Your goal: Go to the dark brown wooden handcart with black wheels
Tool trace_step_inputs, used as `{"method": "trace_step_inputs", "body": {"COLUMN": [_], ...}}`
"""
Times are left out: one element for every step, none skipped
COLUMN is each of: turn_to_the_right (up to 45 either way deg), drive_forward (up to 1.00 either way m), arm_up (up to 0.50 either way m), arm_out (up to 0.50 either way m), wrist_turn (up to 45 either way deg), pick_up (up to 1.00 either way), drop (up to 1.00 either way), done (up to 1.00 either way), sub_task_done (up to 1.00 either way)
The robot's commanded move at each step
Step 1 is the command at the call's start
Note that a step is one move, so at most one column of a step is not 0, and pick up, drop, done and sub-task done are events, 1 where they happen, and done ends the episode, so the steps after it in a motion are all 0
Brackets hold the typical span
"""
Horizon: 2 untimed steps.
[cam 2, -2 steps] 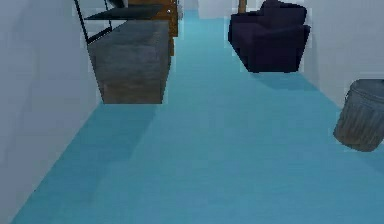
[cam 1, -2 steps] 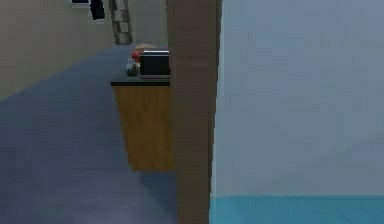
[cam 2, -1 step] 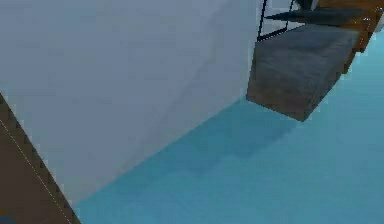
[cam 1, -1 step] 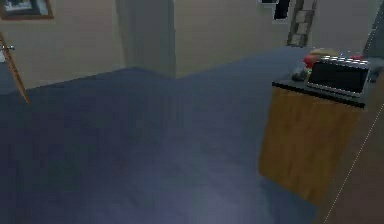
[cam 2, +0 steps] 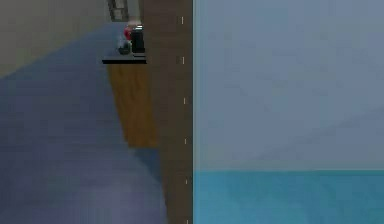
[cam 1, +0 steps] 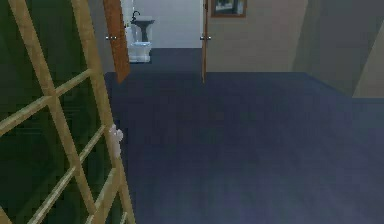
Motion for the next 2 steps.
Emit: {"method": "trace_step_inputs", "body": {"turn_to_the_right": [0.0, 45.0], "drive_forward": [0.95, 0.00], "arm_up": [0.00, 0.00], "arm_out": [0.00, 0.00], "wrist_turn": [0.0, 0.0], "pick_up": [0.00, 0.00], "drop": [0.00, 0.00], "done": [0.00, 0.00], "sub_task_done": [0.00, 0.00]}}
